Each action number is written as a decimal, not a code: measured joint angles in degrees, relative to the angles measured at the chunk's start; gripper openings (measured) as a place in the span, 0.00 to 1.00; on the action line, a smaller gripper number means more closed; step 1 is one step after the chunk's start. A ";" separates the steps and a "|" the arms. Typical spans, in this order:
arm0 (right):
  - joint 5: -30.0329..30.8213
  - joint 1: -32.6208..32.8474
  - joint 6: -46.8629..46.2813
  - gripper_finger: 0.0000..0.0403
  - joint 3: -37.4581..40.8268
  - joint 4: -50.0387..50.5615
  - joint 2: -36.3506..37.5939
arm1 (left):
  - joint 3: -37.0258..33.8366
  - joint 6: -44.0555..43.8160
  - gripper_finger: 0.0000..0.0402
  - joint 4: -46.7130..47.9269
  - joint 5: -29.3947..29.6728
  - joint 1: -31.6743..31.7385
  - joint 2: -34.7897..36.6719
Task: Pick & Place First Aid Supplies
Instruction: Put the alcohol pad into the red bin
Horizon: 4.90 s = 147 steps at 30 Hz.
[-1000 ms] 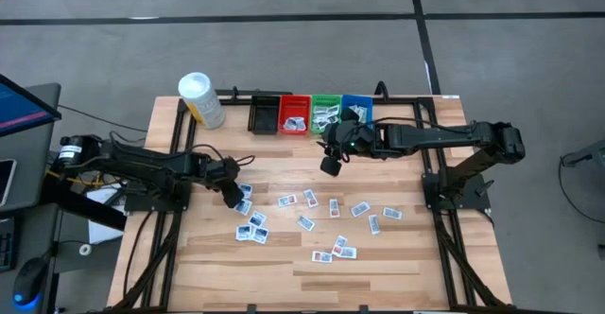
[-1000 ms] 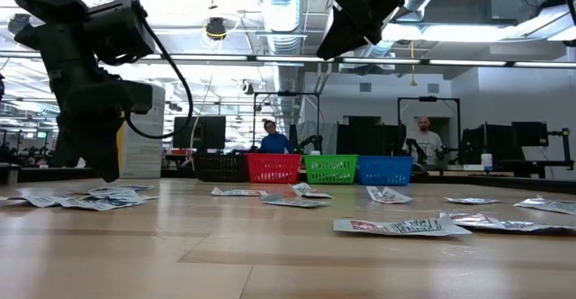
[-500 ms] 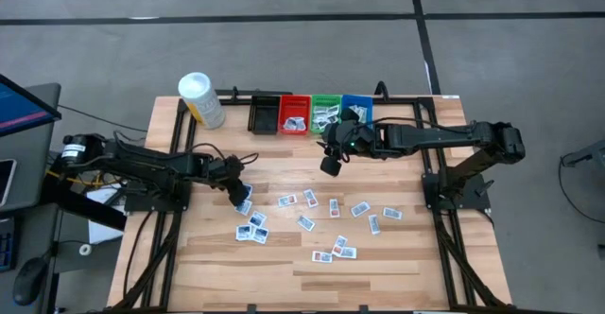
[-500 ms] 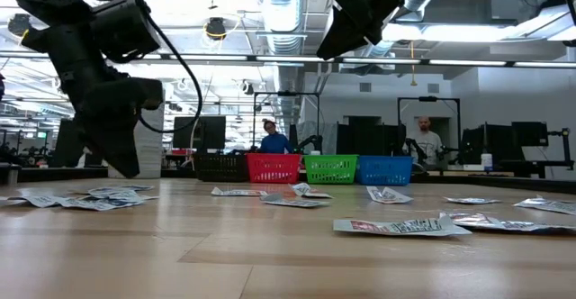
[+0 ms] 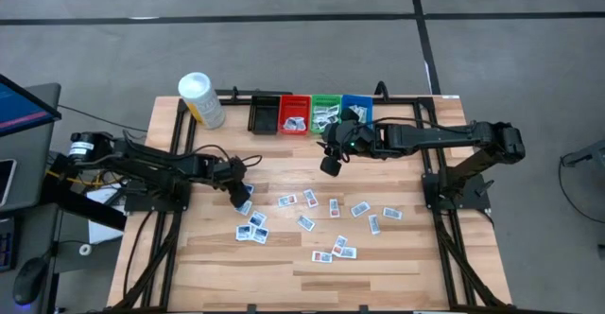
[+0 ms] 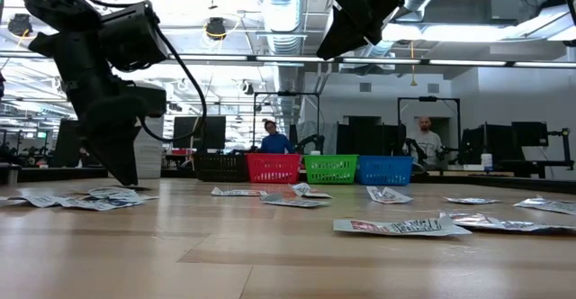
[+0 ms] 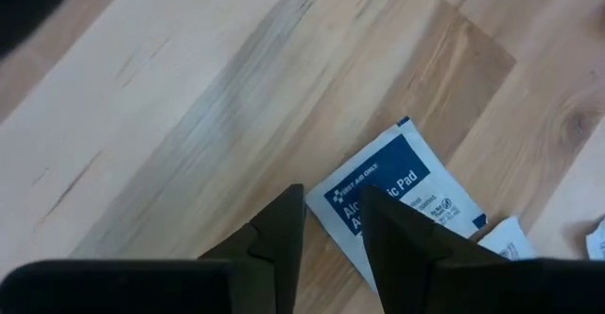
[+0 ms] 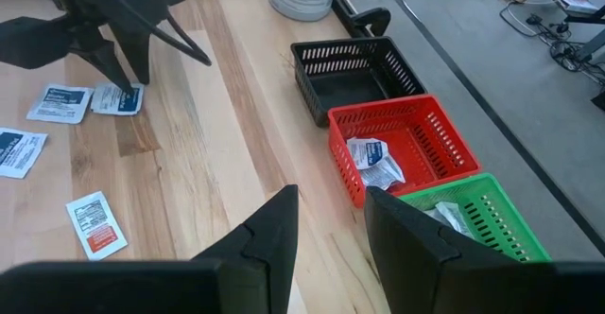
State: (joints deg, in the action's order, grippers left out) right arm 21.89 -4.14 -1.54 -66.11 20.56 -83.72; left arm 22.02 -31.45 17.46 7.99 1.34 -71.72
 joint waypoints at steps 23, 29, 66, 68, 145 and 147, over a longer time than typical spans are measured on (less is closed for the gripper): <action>0.00 0.00 -1.41 0.29 0.00 -0.02 0.00 | -0.52 0.99 0.01 -9.19 0.37 0.07 -0.13; -0.44 0.00 -1.51 0.29 0.00 -0.02 0.00 | -0.46 1.14 0.01 -12.76 0.57 0.36 -0.09; -0.88 4.26 -17.26 0.29 0.00 5.98 0.00 | 13.43 31.79 0.01 -25.53 -2.27 16.05 0.09; -0.85 4.91 -18.48 0.29 0.00 6.50 0.00 | 14.75 33.70 0.01 -25.74 -2.35 16.93 0.09; 5.37 4.85 -25.09 0.29 0.02 10.34 0.00 | 31.47 39.15 0.02 -36.11 -11.28 31.81 -19.67; 5.46 4.81 -25.09 0.29 0.02 10.21 0.00 | 31.47 39.15 0.01 -36.54 -11.23 32.43 -21.10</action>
State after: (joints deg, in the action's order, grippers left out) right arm 27.35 0.67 -26.63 -66.08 30.76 -83.72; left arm 53.49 7.70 -19.07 -3.24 33.77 -92.83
